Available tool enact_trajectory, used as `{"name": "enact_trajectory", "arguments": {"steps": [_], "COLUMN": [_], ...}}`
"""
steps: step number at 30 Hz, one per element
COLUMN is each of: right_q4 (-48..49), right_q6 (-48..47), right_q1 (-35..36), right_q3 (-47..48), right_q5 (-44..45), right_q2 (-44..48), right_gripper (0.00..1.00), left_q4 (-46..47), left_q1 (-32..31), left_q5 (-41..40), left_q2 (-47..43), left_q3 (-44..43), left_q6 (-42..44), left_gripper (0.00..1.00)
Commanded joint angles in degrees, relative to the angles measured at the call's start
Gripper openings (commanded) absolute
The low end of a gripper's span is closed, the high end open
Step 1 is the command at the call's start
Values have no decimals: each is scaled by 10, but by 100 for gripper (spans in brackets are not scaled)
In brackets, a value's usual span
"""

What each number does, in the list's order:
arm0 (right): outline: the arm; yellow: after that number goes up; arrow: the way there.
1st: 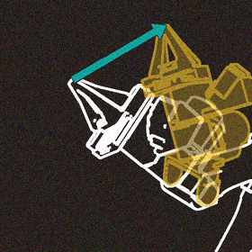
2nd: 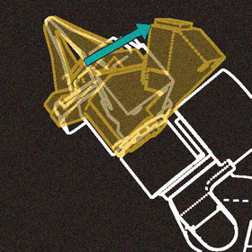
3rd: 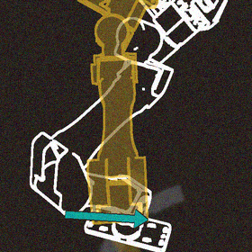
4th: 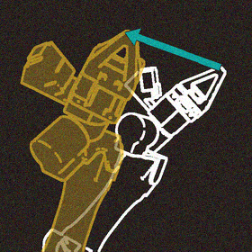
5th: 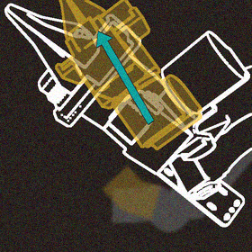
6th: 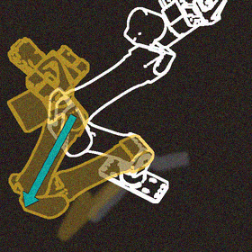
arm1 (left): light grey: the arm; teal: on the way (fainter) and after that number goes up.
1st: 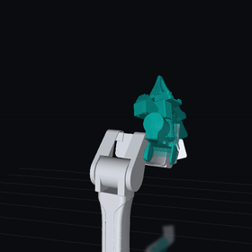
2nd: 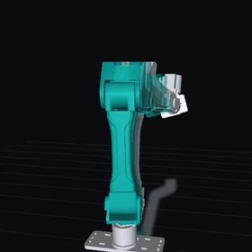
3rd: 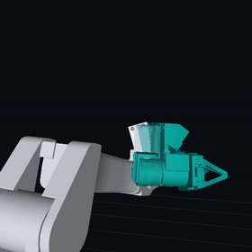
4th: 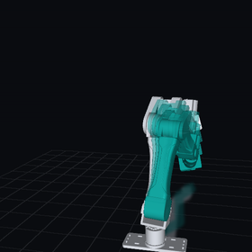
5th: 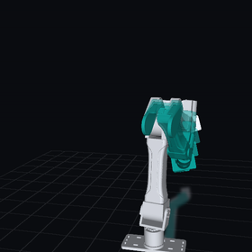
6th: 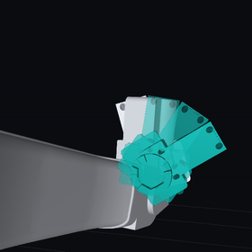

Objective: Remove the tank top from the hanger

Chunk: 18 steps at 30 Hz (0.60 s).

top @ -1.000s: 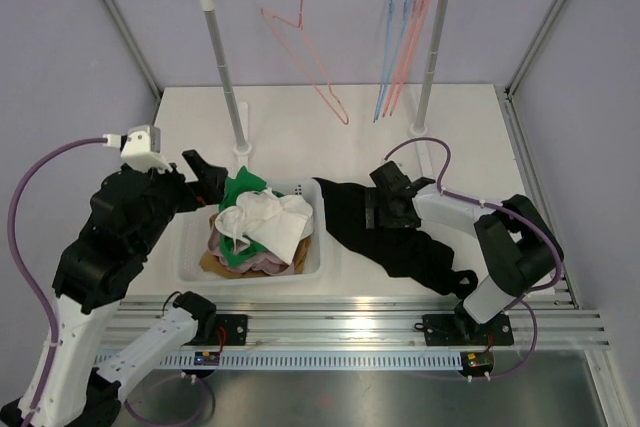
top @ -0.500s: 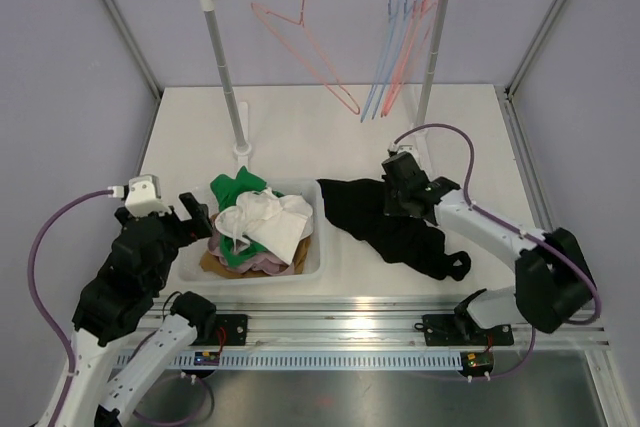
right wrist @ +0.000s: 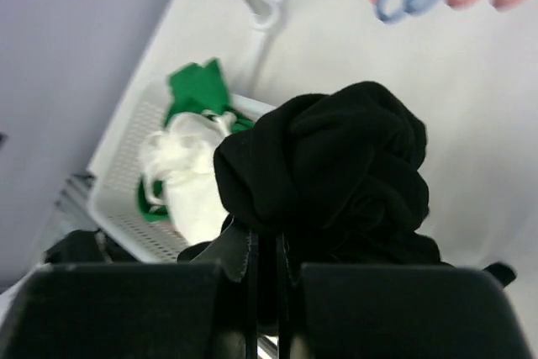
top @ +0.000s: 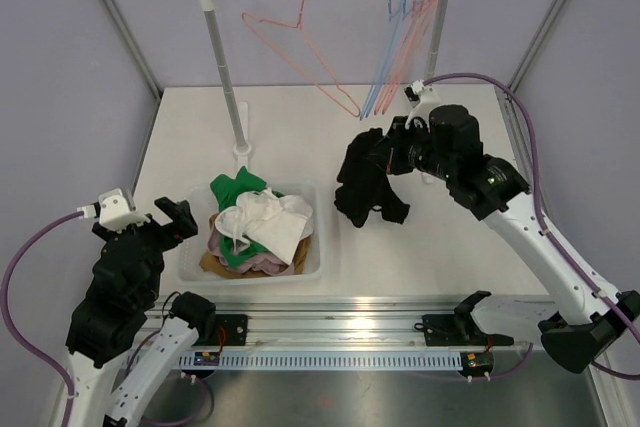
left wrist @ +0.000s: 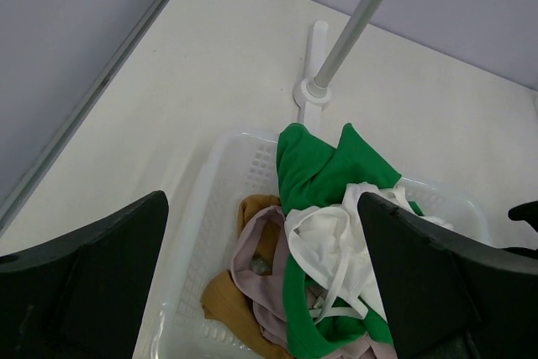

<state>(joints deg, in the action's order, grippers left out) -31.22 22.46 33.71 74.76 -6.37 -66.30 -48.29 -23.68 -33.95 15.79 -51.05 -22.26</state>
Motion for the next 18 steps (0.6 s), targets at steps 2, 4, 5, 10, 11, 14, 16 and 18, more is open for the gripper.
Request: {"name": "enact_trajectory", "arguments": {"steps": [2,4,5,10,11,14,16,18], "right_q4": [17,14,13,22,25,41,69,85], "right_q6": [12,8,9,-4,-14,-23,-21,-23], "right_q1": [9,21,27,118,135,191,210,237], "right_q3": [96,122,145,199,207,224,229,243], "right_q5": [-117,-138,-142,-120,-91,-49,-32,-2], "right_q2": [-9,-31,-39,-106,-127,-165,-182,-211], "right_gripper": [0,0,0,0,0,0,0,0], "left_q4": [32,33,33,34,35,36,38,39], "left_q1": [7,9,10,17,19,26,32,35], "left_q5": [-2,-1,-1,-1,-1,2,6,9], "left_q2": [9,8,5,-3,-4,-2,1,2], "left_q3": [2,2,2,2,3,3,4,4], "left_q6": [-1,0,-1,-2,-2,0,1,2], "left_gripper": [99,99,99,99,99,99,99,99]}}
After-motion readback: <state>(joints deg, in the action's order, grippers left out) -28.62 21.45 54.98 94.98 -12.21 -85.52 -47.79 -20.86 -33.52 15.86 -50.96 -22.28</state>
